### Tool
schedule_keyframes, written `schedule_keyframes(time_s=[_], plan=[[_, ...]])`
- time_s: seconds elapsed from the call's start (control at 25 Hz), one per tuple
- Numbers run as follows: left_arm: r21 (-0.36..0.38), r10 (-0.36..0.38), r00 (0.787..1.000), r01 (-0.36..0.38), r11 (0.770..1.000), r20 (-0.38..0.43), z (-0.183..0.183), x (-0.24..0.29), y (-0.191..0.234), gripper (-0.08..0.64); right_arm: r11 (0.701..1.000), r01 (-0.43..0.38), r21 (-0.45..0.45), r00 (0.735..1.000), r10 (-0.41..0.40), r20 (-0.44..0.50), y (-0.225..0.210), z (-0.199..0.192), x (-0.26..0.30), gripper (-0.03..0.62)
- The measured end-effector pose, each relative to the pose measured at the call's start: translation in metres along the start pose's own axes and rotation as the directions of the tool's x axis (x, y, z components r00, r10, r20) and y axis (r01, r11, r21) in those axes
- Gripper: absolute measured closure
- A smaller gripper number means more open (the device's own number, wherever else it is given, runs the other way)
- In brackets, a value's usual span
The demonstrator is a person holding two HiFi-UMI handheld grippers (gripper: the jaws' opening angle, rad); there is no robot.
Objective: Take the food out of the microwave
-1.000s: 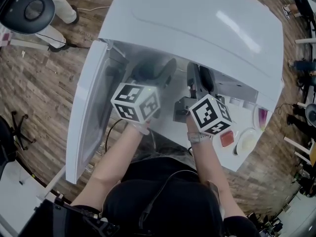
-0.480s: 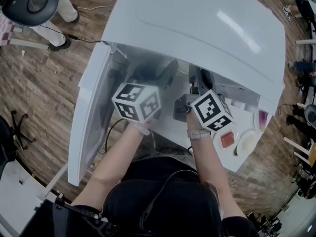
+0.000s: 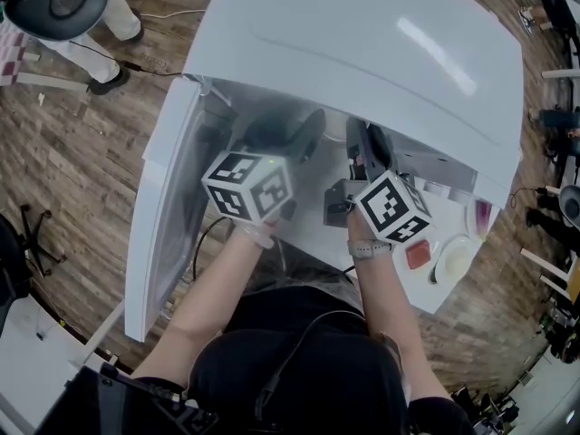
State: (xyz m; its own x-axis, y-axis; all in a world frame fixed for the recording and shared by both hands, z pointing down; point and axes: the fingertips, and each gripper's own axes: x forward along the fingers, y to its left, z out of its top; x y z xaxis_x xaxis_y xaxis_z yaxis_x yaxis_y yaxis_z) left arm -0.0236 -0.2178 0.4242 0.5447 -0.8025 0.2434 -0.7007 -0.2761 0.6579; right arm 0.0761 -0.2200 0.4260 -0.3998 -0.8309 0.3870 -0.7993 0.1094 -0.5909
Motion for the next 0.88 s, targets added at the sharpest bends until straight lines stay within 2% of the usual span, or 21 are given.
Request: schedule_keyframes(time_s=[0.24, 0.52, 0.64, 0.88], plan=[[-0.052, -0.005, 1.000, 0.004, 0.999, -0.011, -0.003, 0.002, 0.002, 0.353, 0.999, -0.046, -0.017, 0.999, 0.046, -0.022, 0.004, -0.008, -0.003, 0.451], [-0.053, -0.026, 0.999, 0.024, 0.998, -0.028, -0.007, 0.004, -0.004, 0.353, 0.998, -0.063, -0.025, 0.998, 0.062, -0.033, 0.007, -0.009, -0.005, 0.449], [-0.066, -0.041, 0.999, 0.039, 0.997, -0.021, -0.010, 0.003, -0.009, 0.354, 0.997, -0.075, -0.026, 0.997, 0.074, -0.038, 0.009, -0.011, -0.008, 0.449], [-0.083, -0.017, 1.000, 0.018, 0.996, 0.012, -0.011, -0.003, -0.007, 0.377, 0.994, -0.097, -0.054, 0.995, 0.095, -0.038, 0.013, -0.012, -0.012, 0.456]])
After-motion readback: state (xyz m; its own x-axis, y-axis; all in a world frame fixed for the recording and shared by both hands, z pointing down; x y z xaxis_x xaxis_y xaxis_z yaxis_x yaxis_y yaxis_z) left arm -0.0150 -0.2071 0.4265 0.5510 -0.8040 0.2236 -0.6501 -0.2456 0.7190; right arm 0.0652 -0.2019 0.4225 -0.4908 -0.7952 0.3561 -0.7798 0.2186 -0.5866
